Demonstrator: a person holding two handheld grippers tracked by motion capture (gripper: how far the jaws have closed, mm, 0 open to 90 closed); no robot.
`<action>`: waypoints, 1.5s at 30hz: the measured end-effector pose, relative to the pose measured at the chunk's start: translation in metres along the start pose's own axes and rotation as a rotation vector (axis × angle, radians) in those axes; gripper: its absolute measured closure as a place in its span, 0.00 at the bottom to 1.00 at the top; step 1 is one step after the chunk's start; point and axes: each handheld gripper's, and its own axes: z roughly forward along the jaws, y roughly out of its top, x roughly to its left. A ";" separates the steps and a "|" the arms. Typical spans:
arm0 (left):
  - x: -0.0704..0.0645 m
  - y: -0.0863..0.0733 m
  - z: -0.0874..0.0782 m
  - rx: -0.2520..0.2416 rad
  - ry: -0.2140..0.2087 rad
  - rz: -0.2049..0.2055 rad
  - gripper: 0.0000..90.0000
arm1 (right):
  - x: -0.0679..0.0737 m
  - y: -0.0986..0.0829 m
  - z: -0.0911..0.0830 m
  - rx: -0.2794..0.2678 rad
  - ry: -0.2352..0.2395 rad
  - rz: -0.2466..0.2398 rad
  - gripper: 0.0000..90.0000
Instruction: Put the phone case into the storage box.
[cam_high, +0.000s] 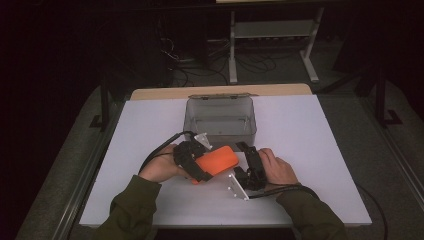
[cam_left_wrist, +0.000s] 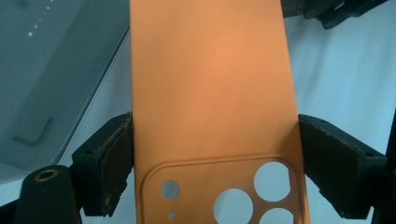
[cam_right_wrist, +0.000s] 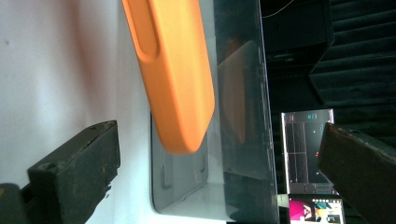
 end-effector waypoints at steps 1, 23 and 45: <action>0.000 0.000 0.000 0.001 -0.001 0.000 0.16 | 0.000 0.001 0.000 -0.003 -0.002 0.001 0.00; 0.002 0.000 -0.001 -0.004 -0.001 -0.008 0.16 | 0.003 0.021 0.004 -0.047 -0.001 -0.044 0.00; 0.004 -0.001 -0.002 -0.007 -0.001 -0.029 0.16 | 0.013 0.040 0.010 -0.092 -0.015 -0.101 0.01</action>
